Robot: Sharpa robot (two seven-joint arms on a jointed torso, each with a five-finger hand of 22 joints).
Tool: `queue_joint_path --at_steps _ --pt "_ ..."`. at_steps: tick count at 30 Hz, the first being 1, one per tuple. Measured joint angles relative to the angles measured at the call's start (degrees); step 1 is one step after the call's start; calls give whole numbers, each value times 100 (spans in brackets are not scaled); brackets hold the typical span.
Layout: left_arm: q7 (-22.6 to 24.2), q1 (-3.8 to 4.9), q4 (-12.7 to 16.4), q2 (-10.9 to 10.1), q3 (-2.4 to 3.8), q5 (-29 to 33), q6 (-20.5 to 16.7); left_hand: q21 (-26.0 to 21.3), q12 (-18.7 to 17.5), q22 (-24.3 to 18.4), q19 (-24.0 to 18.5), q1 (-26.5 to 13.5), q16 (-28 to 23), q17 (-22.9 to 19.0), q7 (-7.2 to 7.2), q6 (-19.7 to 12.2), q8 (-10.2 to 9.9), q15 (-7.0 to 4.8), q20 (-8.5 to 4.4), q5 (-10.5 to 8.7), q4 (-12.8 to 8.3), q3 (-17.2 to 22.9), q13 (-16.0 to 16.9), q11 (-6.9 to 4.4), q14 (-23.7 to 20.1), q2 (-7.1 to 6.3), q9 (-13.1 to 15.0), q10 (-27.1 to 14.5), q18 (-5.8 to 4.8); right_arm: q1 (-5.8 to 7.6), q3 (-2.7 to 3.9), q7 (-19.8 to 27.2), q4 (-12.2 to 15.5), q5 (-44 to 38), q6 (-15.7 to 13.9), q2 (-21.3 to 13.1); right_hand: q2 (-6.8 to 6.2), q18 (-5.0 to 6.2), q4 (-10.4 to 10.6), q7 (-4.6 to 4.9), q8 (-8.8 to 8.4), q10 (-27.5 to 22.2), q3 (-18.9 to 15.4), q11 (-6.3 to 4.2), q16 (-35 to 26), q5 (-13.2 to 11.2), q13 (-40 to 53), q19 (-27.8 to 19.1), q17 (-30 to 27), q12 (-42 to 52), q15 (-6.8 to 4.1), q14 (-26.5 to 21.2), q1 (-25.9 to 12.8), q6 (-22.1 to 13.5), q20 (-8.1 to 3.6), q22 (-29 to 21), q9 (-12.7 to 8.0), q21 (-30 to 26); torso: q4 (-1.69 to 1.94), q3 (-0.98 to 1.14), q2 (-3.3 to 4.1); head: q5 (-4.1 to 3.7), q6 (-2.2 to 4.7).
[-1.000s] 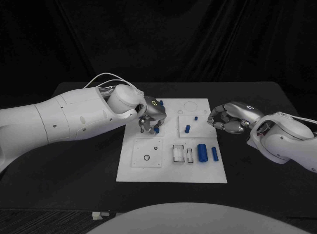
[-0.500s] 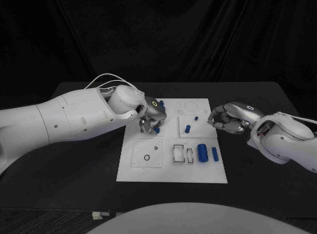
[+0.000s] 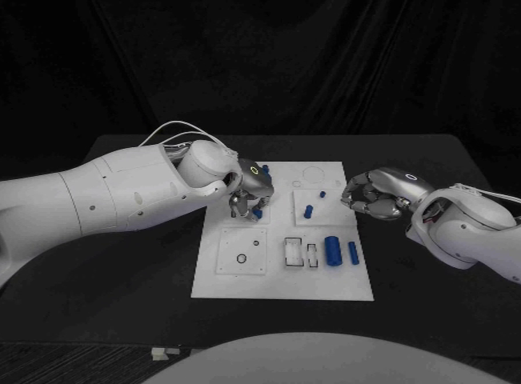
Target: Assemble the parts on the task board
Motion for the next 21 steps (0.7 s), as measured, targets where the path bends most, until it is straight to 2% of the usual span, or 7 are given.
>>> queue_joint_path --at_steps 5,21 --pt "-23 -3 0 3 1 1 -1 -21 0 0 0 -23 0 0 0 0 1 0 0 -22 0 0 0 0 0 -23 3 0 0 0 0 -1 1 0 6 -1 0 0 0 0 0 0 0 0 0 0 0 0 0 0 0 0 0 0 0 0 0 0 1 1 -1 -30 0" --pt "-50 -8 -4 26 3 1 4 -72 0 -1 0 -153 0 0 25 -6 -85 0 0 -48 63 63 0 0 0 31 15 0 0 0 0 -13 1 1 26 2 0 0 16 0 0 0 16 0 0 25 -1 0 0 0 0 0 0 0 0 -1 1 -25 0 2 -3 -31 0"
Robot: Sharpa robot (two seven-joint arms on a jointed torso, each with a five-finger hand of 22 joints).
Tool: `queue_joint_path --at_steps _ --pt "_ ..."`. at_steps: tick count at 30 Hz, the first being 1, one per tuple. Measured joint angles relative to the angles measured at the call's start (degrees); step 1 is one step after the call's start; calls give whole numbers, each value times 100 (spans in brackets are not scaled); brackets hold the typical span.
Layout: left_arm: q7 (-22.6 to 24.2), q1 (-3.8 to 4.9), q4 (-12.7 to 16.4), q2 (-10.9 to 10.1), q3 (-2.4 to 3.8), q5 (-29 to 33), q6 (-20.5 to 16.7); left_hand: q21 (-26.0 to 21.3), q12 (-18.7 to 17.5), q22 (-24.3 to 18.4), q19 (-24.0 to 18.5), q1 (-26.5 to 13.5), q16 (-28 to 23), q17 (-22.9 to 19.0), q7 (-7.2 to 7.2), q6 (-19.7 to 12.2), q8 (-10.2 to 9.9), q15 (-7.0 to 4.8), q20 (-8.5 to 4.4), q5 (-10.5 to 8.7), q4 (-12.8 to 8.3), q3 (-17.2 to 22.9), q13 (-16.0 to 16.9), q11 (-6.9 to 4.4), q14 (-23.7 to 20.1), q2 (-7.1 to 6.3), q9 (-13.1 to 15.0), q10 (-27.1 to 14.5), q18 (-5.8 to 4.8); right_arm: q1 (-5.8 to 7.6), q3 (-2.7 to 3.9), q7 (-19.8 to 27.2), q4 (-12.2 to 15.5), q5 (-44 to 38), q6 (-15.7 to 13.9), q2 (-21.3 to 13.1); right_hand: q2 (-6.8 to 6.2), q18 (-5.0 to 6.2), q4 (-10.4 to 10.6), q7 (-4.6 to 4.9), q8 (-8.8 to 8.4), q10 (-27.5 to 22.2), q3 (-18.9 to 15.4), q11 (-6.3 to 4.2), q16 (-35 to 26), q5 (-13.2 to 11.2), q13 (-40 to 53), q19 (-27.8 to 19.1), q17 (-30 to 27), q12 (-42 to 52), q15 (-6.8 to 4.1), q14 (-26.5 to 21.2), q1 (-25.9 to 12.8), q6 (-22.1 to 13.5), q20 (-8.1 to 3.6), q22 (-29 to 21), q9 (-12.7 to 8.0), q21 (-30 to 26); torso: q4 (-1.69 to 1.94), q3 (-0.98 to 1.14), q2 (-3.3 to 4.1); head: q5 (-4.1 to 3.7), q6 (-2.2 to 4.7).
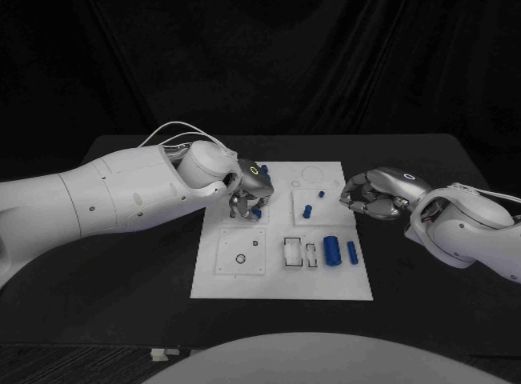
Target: Assemble the parts on the task board
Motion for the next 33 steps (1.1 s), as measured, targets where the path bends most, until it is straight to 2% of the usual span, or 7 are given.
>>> queue_joint_path --at_steps 10,16,22,30,33 --pt "-1 0 -5 14 2 -1 5 0 0 0 0 0 0 0 -16 -30 0 0 0 0 -16 48 0 0 0 0 0 0 0 0 0 -8 0 1 13 0 0 0 0 0 0 0 0 0 0 0 0 0 0 0 0 0 0 0 0 0 0 0 0 -1 1 1 0" --pt "14 -4 -15 19 3 -1 2 -28 0 0 -22 28 0 0 -36 60 6 0 21 98 -202 232 0 0 0 27 108 0 0 0 0 -11 -2 1 22 4 0 0 0 0 0 0 0 0 0 -1 -1 0 0 0 0 0 0 0 0 5 1 0 -1 -1 1 5 0" --pt "58 -18 -28 19 1 0 -10 -28 0 0 -22 73 0 0 -47 148 111 0 21 173 -364 314 0 0 0 73 263 0 1 0 0 -16 -5 1 32 8 0 0 0 21 0 0 0 0 0 -1 -1 0 0 0 0 0 0 20 0 4 1 -6 -1 -1 1 5 0" --pt "131 -24 -31 19 -1 -1 -19 -27 0 0 -22 95 0 0 -67 170 192 0 21 306 -465 402 0 0 0 94 399 0 0 0 0 -27 -10 1 53 22 0 0 0 21 0 0 0 0 0 -1 -1 0 0 0 0 0 0 20 0 4 1 -22 -1 -1 1 17 0" --pt "162 -30 -31 16 -2 -1 -19 -27 0 0 -22 100 0 0 -118 221 262 0 21 352 -524 442 0 0 0 100 498 0 0 0 0 -33 -12 1 63 25 0 0 0 6 0 0 0 0 0 -1 -1 0 0 0 0 0 0 35 0 4 1 -22 -1 -1 1 17 0"
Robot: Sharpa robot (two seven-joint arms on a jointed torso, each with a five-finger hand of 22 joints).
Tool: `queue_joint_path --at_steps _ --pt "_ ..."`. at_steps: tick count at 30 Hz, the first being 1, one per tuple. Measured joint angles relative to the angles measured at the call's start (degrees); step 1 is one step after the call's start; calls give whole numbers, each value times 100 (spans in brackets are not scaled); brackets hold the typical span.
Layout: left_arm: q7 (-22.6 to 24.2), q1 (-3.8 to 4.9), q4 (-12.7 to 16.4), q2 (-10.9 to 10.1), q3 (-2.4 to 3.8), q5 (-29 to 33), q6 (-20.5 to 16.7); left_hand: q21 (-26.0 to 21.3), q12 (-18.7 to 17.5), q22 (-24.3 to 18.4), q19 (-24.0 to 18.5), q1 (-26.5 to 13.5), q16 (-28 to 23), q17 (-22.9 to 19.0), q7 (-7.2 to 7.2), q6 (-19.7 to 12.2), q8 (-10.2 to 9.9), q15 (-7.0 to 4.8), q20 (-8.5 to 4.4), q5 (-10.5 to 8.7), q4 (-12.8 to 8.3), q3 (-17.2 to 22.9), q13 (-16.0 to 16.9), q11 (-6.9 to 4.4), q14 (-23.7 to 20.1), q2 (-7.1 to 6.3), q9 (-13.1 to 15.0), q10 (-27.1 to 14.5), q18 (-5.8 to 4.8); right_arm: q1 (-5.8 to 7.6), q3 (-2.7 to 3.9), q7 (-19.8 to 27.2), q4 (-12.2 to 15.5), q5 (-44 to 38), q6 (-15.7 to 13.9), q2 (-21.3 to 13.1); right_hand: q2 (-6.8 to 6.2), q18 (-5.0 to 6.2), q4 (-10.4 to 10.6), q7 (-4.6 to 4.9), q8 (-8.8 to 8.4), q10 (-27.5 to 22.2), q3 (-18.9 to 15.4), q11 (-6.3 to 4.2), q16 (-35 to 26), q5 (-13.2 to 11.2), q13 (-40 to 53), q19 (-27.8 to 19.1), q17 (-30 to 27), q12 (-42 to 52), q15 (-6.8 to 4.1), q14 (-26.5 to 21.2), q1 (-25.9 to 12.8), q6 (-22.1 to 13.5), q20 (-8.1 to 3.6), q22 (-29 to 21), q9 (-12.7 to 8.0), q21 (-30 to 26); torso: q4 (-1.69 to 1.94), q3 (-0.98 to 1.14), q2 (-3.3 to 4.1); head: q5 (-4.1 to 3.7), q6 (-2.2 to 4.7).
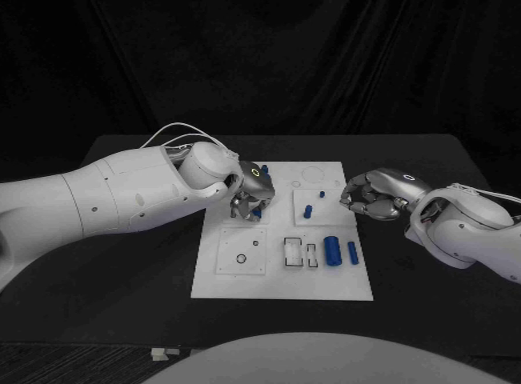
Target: Assemble the parts on the task board
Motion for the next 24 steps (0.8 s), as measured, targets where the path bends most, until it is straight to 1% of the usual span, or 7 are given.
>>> queue_joint_path --at_steps 2,8,9,12,15,19,24 --pt "24 -2 0 -5 0 0 -5 0 0 0 0 8 0 0 -9 9 24 0 0 9 -16 16 0 0 0 8 43 0 0 0 0 -4 -1 0 7 1 0 0 -17 -7 0 0 17 0 0 0 0 0 0 0 0 0 0 7 0 0 0 0 0 0 0 6 0" --pt "56 -9 29 -63 -4 0 -78 0 0 0 0 -85 0 0 -53 53 135 0 0 94 -31 31 0 0 0 113 179 0 0 0 0 -16 -2 0 21 0 0 0 -17 -7 0 0 17 0 0 0 0 0 0 0 0 0 0 7 0 -1 0 0 1 0 0 14 0" --pt "56 -11 41 -79 -5 0 -97 0 0 0 0 -85 0 0 -61 61 152 0 0 97 -31 31 0 0 0 113 194 0 1 0 0 -18 -2 0 24 -1 0 0 -17 -7 0 0 17 0 0 0 0 0 0 0 0 0 0 7 0 -1 0 -10 1 0 0 15 0" --pt "22 -20 106 -159 -11 0 -166 58 0 0 0 -176 0 0 -46 84 219 0 0 187 -23 76 0 0 0 204 294 0 0 0 0 -27 -2 0 31 -5 0 0 -17 -7 0 0 17 0 0 0 0 0 0 0 0 0 0 7 0 -1 0 -20 0 -1 0 20 0" --pt "-48 -22 190 -243 -13 -1 -230 83 0 0 0 -176 0 0 -63 101 263 0 0 239 -46 128 0 -19 0 202 368 -19 0 0 0 -33 -2 0 38 -9 -17 0 -40 -7 0 0 40 0 0 22 0 0 0 0 0 0 17 7 0 -1 0 -20 0 -1 0 20 0" --pt "-305 -22 451 -459 -13 -2 -323 102 0 0 0 -288 0 0 -64 103 294 -21 0 275 -19 187 0 -40 22 259 459 2 0 0 1 -43 10 0 45 -31 -54 1 -56 -7 0 0 55 0 0 22 0 0 0 0 0 0 54 7 0 -1 0 -20 2 -1 -3 -5 0" --pt "-776 -22 740 -736 -13 37 -393 137 0 0 22 -411 0 0 -65 103 297 -21 -22 313 25 247 0 -40 22 315 522 2 1 0 0 -49 21 1 47 -49 -30 0 -60 -7 0 0 59 0 0 22 0 0 0 0 0 0 78 7 0 -2 0 -20 4 -1 -8 -15 0"
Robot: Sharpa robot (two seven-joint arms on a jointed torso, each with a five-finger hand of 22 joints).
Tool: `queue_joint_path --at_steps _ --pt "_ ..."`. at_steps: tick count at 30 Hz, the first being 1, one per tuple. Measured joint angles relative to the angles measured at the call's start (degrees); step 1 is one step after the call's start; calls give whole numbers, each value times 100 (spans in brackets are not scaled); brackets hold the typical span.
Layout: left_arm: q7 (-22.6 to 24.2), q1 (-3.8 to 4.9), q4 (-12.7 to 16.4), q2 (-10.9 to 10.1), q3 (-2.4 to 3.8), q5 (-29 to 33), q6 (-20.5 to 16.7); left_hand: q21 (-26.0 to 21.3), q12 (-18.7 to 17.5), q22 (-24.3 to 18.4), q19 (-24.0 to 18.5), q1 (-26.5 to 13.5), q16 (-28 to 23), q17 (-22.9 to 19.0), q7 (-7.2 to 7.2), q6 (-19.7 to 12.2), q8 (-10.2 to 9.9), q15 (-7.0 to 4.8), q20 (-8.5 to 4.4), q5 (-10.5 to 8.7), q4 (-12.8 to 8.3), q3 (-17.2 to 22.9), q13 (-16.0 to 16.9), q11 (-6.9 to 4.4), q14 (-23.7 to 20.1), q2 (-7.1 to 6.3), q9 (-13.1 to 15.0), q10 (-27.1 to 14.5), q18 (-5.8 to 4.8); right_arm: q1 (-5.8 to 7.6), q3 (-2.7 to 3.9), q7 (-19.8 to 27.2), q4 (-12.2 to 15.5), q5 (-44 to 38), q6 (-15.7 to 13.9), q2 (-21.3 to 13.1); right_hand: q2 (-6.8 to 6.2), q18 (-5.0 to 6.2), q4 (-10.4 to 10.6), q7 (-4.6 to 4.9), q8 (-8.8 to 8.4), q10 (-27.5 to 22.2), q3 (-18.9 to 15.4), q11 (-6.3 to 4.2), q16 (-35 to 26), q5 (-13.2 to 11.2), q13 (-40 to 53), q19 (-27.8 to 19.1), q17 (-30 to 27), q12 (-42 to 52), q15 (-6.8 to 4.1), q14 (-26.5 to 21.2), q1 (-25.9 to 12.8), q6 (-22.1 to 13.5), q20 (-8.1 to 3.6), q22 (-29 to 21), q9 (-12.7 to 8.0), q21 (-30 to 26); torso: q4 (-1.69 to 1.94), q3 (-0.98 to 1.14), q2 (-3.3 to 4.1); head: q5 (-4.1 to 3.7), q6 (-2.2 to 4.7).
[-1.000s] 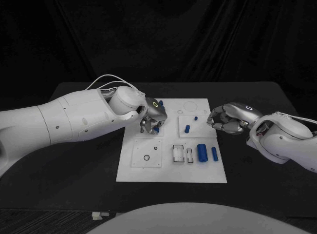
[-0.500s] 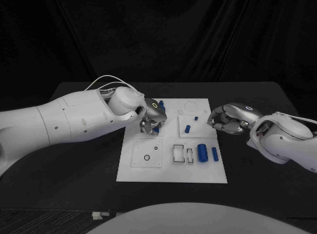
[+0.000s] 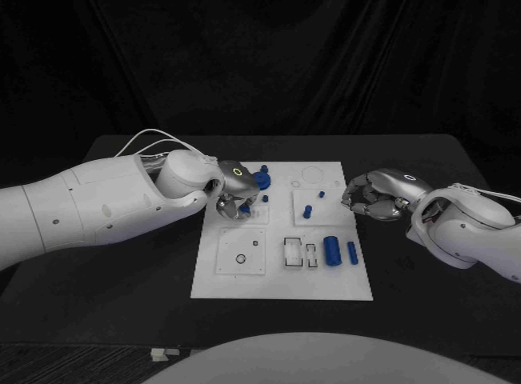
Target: Assemble the parts on the task board
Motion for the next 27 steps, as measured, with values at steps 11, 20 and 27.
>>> queue_joint_path --at_steps 11,20,27 --pt "-1053 5 363 -297 0 1343 32 -14 0 0 -9 -210 0 0 14 -14 87 -21 -49 228 50 -49 0 0 -21 29 135 0 0 0 0 -12 2 0 0 6 7 0 -69 0 0 0 69 0 0 22 0 0 0 0 0 0 70 0 0 -1 -5 -22 1 2 1 22 0" --pt "-1866 6 342 -244 0 3013 258 -235 -27 0 -22 -308 0 0 65 -65 76 -21 -62 361 120 -120 0 1 -21 127 149 0 0 0 -1 -27 14 1 4 9 17 0 -75 0 0 0 75 0 0 22 0 0 0 0 0 0 104 0 0 -1 -5 -23 1 3 2 8 0" --pt "-2423 7 298 -149 0 3951 287 -382 -113 0 -22 -359 0 0 65 -66 76 -20 -62 410 134 -134 0 1 -21 178 152 0 93 0 -1 -38 14 1 9 20 33 0 -100 0 0 0 100 0 0 21 0 0 0 0 0 0 136 0 0 -1 -5 -22 -3 3 4 21 0"
